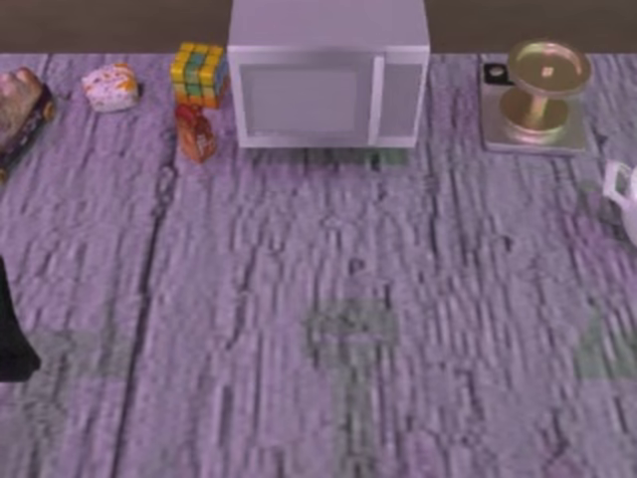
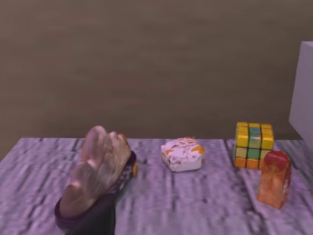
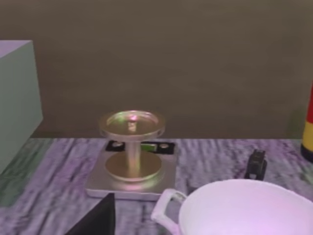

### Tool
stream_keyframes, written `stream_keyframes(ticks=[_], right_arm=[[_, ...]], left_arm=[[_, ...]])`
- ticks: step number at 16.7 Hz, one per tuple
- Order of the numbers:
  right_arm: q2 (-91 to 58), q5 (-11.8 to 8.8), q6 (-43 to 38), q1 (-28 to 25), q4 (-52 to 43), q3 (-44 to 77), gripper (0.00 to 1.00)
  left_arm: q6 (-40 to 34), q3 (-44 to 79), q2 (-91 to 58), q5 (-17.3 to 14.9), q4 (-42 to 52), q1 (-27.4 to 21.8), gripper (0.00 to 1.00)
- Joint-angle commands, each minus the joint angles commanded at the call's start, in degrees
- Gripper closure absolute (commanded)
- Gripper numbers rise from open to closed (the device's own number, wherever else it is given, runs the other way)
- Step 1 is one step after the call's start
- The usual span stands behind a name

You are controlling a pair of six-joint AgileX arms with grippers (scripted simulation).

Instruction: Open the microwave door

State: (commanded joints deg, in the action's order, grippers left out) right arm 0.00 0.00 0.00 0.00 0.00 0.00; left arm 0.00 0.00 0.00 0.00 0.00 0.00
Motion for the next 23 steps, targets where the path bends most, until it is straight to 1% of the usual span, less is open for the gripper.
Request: stream_keyframes(ticks=[3,5,9,12,20,23], right_arm=[[0.00,0.00,0.00,0.00,0.00,0.00,0.00],[0.00,0.00,0.00,0.00,0.00,0.00,0.00],[0.00,0.00,0.00,0.00,0.00,0.00,0.00],[0.00,0.00,0.00,0.00,0.00,0.00,0.00],[0.00,0.00,0.00,0.00,0.00,0.00,0.00],[0.00,0.00,0.00,0.00,0.00,0.00,0.00]], left_arm=[[-0.15,0.49,-0.57,0.14,0.32,-0.26,0.00],[-0.97,3.24,-3.53,0.90,1.88,-1.54,0.00],[-4.70,15.60,-16.73,4.01,7.65,-6.56,0.00],[-9.08,30.02,-32.62,7.20,12.96,-11.77,0.00],[-23.45,78.09,-85.66,16.46,26.50,-27.47,0.00],[-28.17,93.61,-103.32,19.63,31.42,-32.78,0.00]])
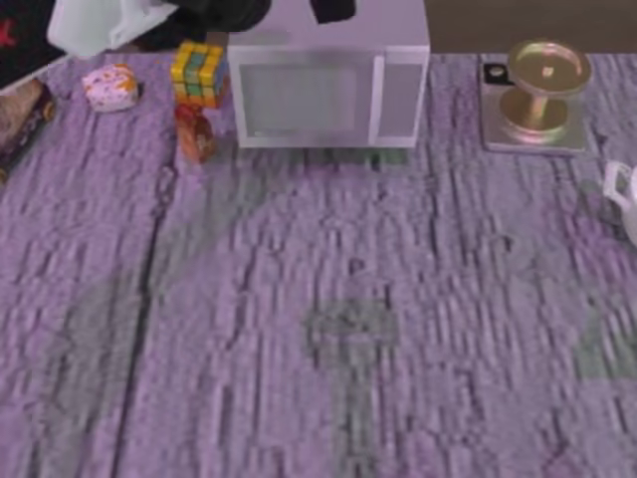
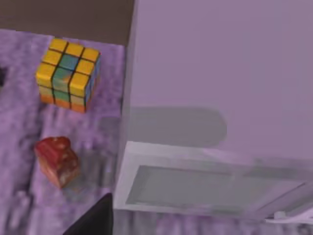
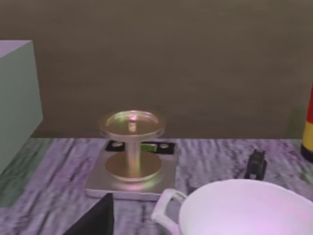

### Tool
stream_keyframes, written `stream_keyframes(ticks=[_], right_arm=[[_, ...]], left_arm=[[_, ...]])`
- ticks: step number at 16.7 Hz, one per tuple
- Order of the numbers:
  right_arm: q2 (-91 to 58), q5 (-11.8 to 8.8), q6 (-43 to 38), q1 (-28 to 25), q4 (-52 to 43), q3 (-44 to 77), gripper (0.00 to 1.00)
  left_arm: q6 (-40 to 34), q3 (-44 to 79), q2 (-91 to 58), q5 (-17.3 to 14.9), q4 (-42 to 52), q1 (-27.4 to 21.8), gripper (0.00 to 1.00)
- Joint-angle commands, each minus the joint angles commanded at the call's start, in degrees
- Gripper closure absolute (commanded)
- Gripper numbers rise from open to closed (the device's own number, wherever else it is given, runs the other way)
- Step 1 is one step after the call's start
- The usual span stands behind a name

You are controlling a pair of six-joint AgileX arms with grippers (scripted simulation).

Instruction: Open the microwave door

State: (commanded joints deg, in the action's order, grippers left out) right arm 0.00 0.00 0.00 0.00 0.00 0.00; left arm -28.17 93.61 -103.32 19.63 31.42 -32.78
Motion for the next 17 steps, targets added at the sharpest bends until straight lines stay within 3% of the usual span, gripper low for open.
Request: stream_keyframes(ticks=[8,17], right_arm=[[0.00,0.00,0.00,0.00,0.00,0.00,0.00],[0.00,0.00,0.00,0.00,0.00,0.00,0.00]], left_arm=[[-7.05,22.62,-27.35,5.26,10.19,-8.80,0.00],[-6.56,25.68,-30.89,5.01,9.64,-8.40,0.00]])
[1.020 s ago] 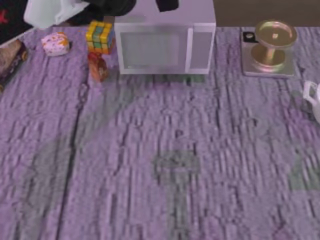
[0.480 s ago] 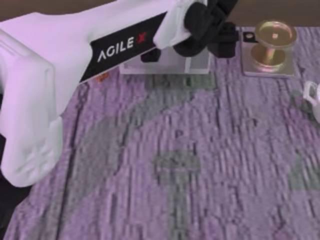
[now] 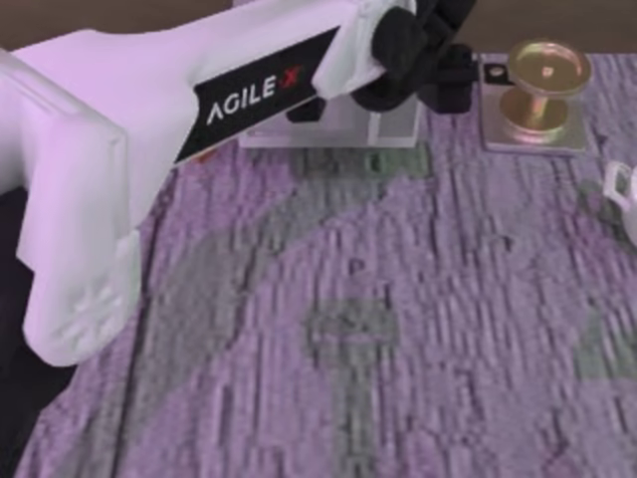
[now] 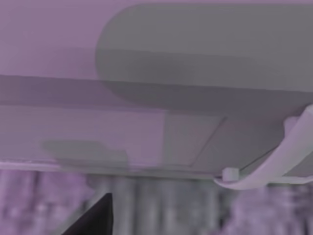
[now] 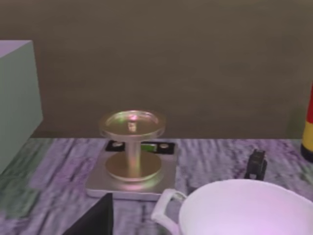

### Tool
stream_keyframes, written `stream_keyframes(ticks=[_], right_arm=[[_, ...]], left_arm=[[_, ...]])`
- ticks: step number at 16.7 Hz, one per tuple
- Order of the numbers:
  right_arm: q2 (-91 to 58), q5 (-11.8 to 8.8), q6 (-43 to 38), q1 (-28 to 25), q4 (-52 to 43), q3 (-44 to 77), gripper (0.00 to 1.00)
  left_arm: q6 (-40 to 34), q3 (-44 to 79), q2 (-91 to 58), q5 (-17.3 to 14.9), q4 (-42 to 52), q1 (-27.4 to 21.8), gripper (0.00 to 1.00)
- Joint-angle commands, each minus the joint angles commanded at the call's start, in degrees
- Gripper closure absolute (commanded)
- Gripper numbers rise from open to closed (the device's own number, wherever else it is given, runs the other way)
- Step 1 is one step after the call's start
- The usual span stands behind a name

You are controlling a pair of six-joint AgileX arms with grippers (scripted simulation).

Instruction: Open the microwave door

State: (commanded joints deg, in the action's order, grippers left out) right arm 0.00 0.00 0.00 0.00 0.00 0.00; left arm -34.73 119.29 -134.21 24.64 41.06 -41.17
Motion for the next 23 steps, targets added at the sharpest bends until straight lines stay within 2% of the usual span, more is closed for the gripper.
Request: stream_keyframes(ticks=[5,10,23], right_arm=[[0.00,0.00,0.00,0.00,0.00,0.00,0.00],[0.00,0.00,0.00,0.00,0.00,0.00,0.00],[0.00,0.00,0.00,0.00,0.00,0.00,0.00]], left_arm=[[2.34,6.84,-10.00,-1.59,-3.57,2.57,0.00],[2.61,7.49,-10.74,-1.77,-3.96,2.87,0.00],[2.61,7.49,-10.74,-1.77,-3.96,2.87,0.98]])
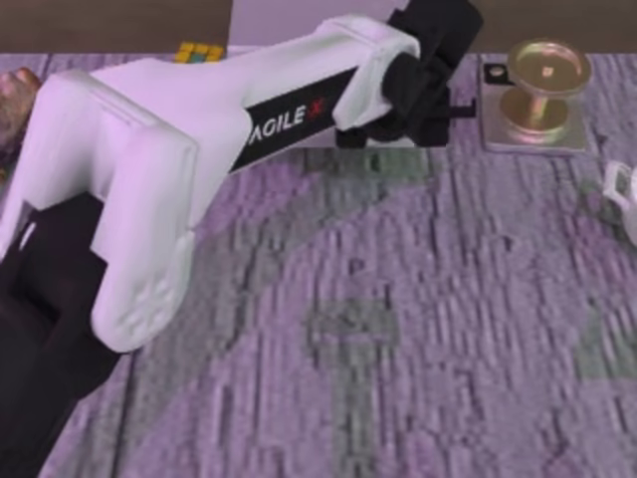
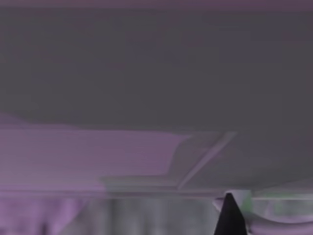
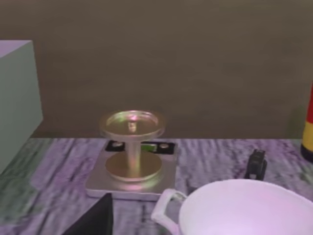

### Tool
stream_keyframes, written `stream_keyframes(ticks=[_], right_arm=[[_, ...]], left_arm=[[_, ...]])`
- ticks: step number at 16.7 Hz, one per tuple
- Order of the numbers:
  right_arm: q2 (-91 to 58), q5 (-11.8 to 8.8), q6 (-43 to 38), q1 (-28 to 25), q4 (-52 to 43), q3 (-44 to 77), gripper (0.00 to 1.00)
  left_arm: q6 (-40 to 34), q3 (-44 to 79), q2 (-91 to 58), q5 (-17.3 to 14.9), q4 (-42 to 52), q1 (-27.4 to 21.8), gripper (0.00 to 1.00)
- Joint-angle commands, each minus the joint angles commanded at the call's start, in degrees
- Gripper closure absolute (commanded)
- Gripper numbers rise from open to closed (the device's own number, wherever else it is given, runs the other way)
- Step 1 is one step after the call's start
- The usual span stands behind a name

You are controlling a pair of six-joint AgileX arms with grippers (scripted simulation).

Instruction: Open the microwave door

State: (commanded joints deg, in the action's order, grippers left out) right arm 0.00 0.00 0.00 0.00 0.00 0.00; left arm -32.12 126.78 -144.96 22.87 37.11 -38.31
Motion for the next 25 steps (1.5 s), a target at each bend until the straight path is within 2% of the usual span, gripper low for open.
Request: stream_keyframes(ticks=[8,9,16,25], right_arm=[[0.00,0.00,0.00,0.00,0.00,0.00,0.00],[0.00,0.00,0.00,0.00,0.00,0.00,0.00],[0.00,0.00,0.00,0.00,0.00,0.00,0.00],[0.00,0.00,0.00,0.00,0.00,0.00,0.00]], left_arm=[[0.00,0.00,0.00,0.00,0.00,0.00,1.00],[-0.08,-3.54,1.66,-0.53,0.38,-2.16,1.00],[-1.67,-11.64,6.42,1.14,-4.48,-1.91,1.00],[-1.72,-11.80,6.52,1.17,-4.58,-1.89,1.00]])
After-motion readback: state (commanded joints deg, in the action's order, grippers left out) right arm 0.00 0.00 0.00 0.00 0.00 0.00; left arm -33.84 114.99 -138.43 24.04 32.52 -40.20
